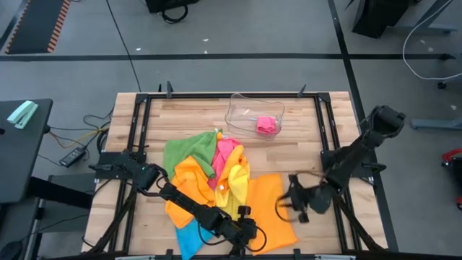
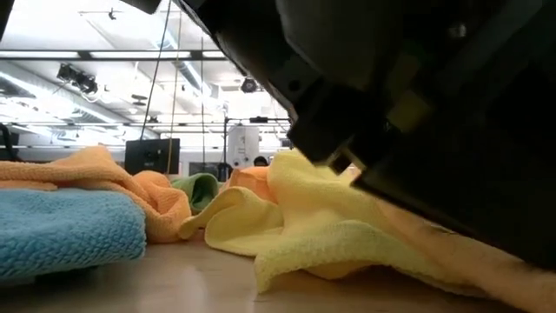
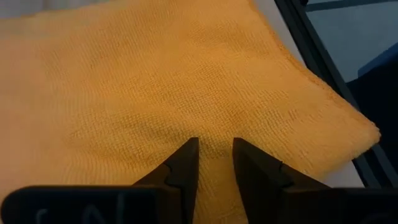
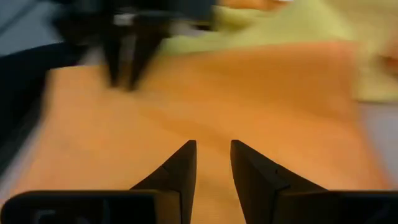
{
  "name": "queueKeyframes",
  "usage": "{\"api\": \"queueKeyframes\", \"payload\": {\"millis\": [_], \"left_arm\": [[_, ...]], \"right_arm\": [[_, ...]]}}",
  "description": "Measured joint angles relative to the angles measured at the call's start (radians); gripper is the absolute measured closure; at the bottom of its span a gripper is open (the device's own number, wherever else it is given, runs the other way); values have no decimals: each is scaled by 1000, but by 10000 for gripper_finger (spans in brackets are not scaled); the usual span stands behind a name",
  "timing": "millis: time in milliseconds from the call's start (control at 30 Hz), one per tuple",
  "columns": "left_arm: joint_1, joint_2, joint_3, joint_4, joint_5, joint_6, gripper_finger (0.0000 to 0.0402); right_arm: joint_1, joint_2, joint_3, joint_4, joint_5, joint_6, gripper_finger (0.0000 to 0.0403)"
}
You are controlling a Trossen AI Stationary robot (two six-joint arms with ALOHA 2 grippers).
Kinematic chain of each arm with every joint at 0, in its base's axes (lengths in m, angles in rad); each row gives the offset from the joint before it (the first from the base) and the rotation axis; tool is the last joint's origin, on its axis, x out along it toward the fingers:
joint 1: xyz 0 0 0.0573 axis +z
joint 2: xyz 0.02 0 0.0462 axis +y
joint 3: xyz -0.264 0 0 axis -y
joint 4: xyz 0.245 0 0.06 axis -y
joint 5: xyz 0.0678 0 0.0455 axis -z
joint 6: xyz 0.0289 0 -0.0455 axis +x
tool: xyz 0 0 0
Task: Fold microfiber towels
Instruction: Fold the right orange microfiber cloth
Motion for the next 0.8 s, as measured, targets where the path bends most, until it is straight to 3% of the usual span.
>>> {"api": "queueKeyframes", "payload": {"millis": [67,267,500,800], "left_arm": [[0,-7,0,-3,-4,5,294],[-13,-49,2,-12,-1,25,294],[-12,-64,3,-15,-39,49,294],[-12,-64,2,-39,-42,49,294]], "right_arm": [[47,63,8,65,10,2,295],[156,279,174,40,69,11,295],[217,483,442,-214,75,48,295],[296,629,684,-453,79,105,265]]}}
